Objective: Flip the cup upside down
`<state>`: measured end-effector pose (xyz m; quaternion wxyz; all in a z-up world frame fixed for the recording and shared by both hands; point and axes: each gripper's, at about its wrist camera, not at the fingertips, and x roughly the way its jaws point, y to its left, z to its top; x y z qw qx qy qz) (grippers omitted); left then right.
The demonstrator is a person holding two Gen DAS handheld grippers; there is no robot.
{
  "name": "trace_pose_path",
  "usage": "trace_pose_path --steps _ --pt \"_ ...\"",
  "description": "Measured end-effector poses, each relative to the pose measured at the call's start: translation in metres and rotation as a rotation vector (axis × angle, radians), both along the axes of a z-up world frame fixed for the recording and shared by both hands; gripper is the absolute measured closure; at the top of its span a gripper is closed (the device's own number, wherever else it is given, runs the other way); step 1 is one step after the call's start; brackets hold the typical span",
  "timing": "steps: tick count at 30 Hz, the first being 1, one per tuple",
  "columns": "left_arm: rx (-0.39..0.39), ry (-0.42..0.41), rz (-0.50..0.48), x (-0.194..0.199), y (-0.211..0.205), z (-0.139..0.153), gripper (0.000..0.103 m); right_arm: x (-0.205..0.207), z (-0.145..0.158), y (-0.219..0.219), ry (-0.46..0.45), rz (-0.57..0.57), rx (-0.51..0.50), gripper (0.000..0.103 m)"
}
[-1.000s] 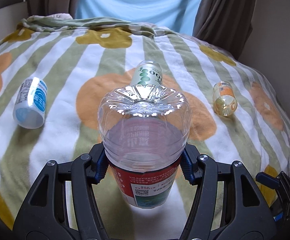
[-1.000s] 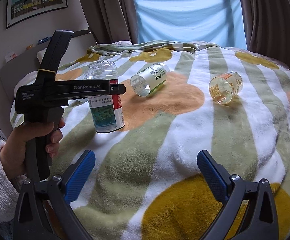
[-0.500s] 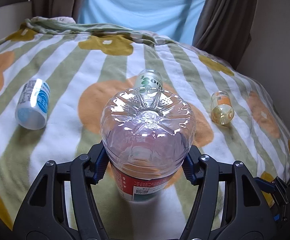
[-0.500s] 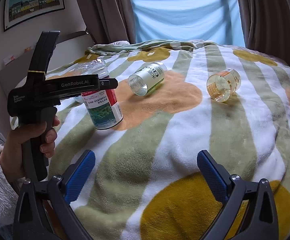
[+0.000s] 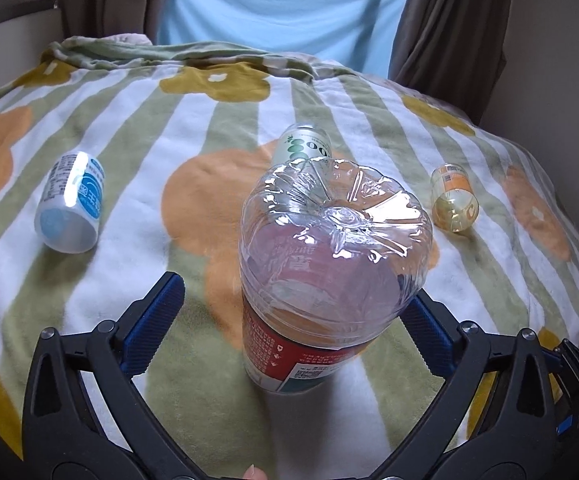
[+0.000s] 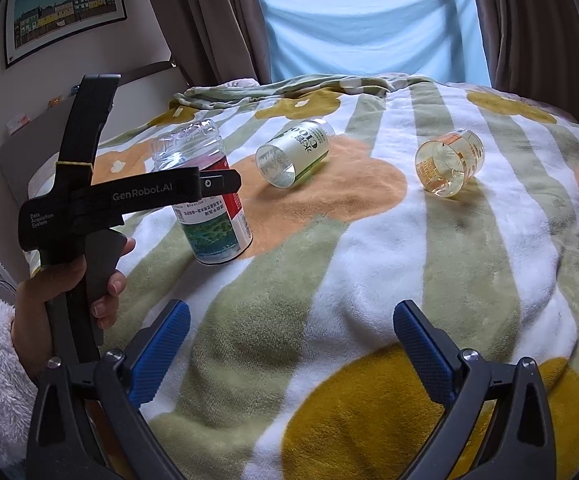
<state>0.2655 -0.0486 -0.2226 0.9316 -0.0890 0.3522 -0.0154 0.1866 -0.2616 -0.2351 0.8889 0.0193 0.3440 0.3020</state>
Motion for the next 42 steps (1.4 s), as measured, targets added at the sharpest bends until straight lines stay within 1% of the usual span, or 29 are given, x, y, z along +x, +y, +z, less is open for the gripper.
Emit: trace_pose_path --steps 3,10,13,15,18,22,26,28,30,33,36,39,42 --pt "0.017 0.025 0.006 0.002 0.001 0.000 0.000 0.000 0.000 0.000 0.000 0.000 -0.001 0.001" --pt "0.022 0.024 0.002 -0.003 0.002 0.003 0.000 0.001 -0.003 0.001 0.002 0.001 -0.015 0.001" --pt "0.032 0.012 -0.002 -0.014 0.002 0.014 0.000 0.000 -0.003 0.002 -0.006 -0.004 -0.028 0.001" --pt "0.047 -0.014 -0.005 -0.026 0.003 0.029 0.000 -0.002 0.002 0.001 -0.023 -0.010 -0.036 0.001" --pt "0.086 -0.069 -0.006 -0.050 0.006 0.060 0.000 -0.012 0.024 0.001 -0.091 -0.027 -0.053 0.001" --pt "0.153 -0.154 -0.013 -0.087 0.010 0.109 0.000 -0.032 0.068 0.003 -0.156 -0.058 -0.010 0.001" --pt "0.219 -0.221 -0.008 -0.126 0.015 0.152 0.000 -0.058 0.116 0.010 -0.238 -0.111 0.004 0.001" --pt "0.233 -0.244 -0.001 -0.146 0.020 0.169 0.000 -0.070 0.137 0.013 -0.264 -0.152 0.002 0.001" --pt "0.226 -0.275 0.002 -0.167 0.027 0.182 0.000 -0.081 0.155 0.015 -0.285 -0.193 0.007 0.001" --pt "0.198 -0.322 0.014 -0.196 0.039 0.196 0.000 -0.099 0.179 0.018 -0.330 -0.259 -0.007 0.001" --pt "0.171 -0.353 0.023 -0.218 0.050 0.201 0.000 -0.114 0.194 0.019 -0.363 -0.321 -0.031 0.001" --pt "0.139 -0.375 0.040 -0.232 0.059 0.198 0.000 -0.129 0.197 0.021 -0.392 -0.366 -0.043 0.001" --pt "0.141 -0.402 0.068 -0.240 0.063 0.194 0.000 -0.137 0.195 0.023 -0.402 -0.411 -0.062 0.001"
